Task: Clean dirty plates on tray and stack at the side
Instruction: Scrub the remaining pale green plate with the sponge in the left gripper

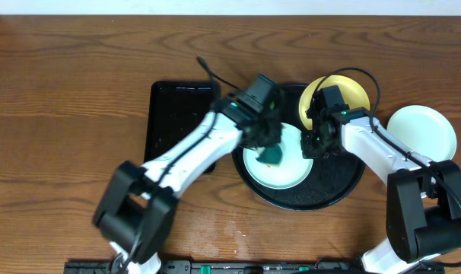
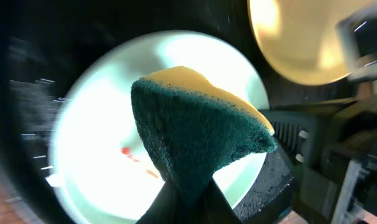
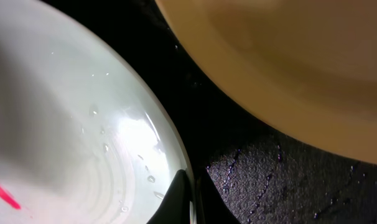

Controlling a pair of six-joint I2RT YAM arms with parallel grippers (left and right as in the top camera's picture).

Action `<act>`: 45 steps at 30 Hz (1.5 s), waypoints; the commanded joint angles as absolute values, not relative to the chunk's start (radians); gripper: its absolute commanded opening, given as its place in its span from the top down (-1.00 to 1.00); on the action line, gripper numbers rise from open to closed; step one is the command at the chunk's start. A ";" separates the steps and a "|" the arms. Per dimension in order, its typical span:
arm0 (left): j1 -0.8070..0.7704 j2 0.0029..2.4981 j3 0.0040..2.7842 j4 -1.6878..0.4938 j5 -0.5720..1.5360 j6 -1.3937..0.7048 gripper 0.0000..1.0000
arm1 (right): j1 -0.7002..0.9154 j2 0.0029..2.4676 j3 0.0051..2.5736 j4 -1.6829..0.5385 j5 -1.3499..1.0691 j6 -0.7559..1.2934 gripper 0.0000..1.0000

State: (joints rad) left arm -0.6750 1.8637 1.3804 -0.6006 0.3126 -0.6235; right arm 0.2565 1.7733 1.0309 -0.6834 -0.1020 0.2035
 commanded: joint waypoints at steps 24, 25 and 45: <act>-0.678 2.087 1.446 -0.821 -0.440 -0.550 0.85 | 0.256 1.786 1.013 -0.707 -0.134 0.161 0.98; -0.678 2.087 1.446 -0.817 -0.443 -0.550 0.85 | 0.256 1.786 1.013 -0.710 -0.133 0.164 0.98; -0.734 2.089 1.427 -0.488 0.610 -0.671 0.85 | 0.256 1.786 1.013 -0.712 -0.131 0.190 0.98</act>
State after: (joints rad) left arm -0.7128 2.0747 1.4399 -0.4896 0.4789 -0.6510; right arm 0.2573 1.7737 1.0309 -0.7021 -0.1638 0.1944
